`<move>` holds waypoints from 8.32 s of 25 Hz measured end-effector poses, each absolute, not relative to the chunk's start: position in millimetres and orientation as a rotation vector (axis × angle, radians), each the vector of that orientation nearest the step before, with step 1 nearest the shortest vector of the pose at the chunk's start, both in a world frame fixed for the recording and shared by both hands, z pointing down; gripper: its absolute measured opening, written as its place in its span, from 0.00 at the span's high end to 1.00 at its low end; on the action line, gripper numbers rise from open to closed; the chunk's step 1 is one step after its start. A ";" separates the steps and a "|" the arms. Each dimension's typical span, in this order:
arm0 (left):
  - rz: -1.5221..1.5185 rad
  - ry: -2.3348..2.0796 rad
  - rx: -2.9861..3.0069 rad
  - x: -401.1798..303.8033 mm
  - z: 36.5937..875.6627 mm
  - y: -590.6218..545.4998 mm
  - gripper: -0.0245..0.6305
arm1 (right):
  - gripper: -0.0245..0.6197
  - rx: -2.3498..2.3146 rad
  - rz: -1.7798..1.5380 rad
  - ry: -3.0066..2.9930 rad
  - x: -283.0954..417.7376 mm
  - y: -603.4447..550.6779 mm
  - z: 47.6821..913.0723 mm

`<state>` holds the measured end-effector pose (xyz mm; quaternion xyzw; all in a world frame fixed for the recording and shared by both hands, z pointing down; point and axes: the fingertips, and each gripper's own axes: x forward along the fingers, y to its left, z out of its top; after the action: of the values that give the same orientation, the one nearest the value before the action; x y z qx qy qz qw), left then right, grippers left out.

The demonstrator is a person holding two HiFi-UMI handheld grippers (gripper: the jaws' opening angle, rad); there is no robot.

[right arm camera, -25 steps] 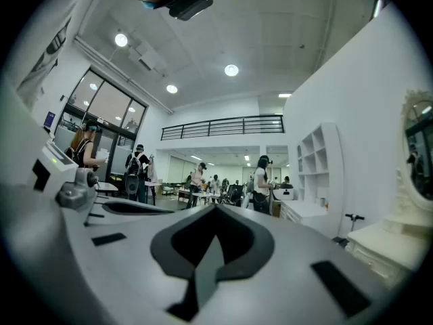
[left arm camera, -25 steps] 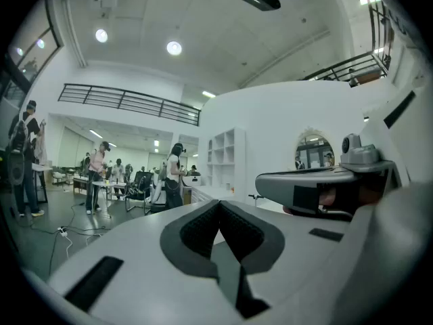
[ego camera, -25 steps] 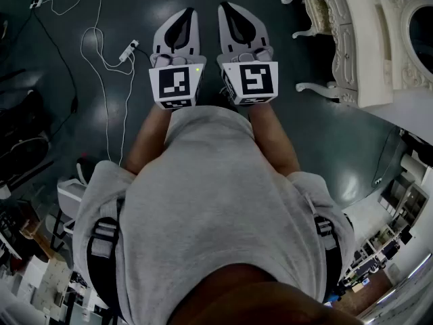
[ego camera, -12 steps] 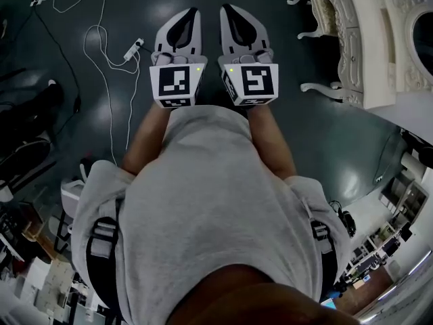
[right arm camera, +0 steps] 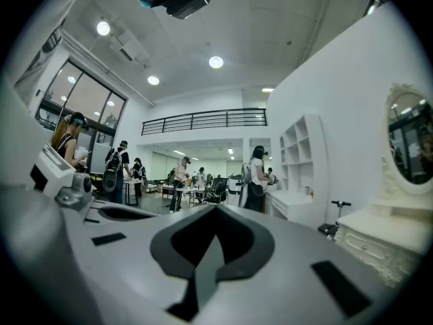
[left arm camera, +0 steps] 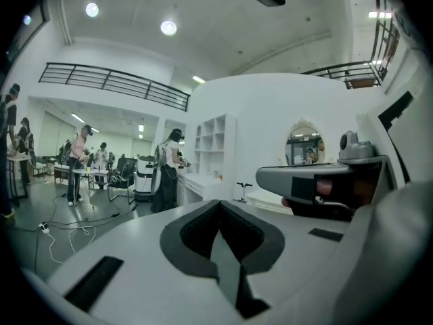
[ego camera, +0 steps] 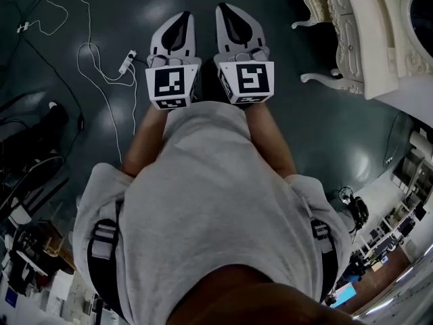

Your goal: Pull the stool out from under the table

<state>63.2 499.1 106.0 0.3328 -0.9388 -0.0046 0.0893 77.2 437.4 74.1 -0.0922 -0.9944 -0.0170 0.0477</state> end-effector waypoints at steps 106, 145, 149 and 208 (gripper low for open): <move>1.232 -1.684 2.250 -220.4 745.9 -320.8 0.95 | 0.94 1.169 0.261 -2.085 40.8 -337.4 732.0; 2.359 -1.242 2.570 -236.6 795.8 -372.8 0.63 | 0.59 0.608 -0.738 -1.477 29.2 -392.8 800.9; 2.355 -1.225 2.547 -236.1 795.0 -366.9 0.66 | 0.60 0.621 -0.717 -1.475 31.0 -382.7 797.9; 2.800 -1.008 2.559 -204.6 789.6 -338.0 0.55 | 0.60 0.595 -0.620 -1.482 35.3 -322.5 797.6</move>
<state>-204.6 -338.0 789.6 0.6026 -0.2373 0.6593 -0.3819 35.3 -322.5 797.6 0.2625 -0.6537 -0.2733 0.6551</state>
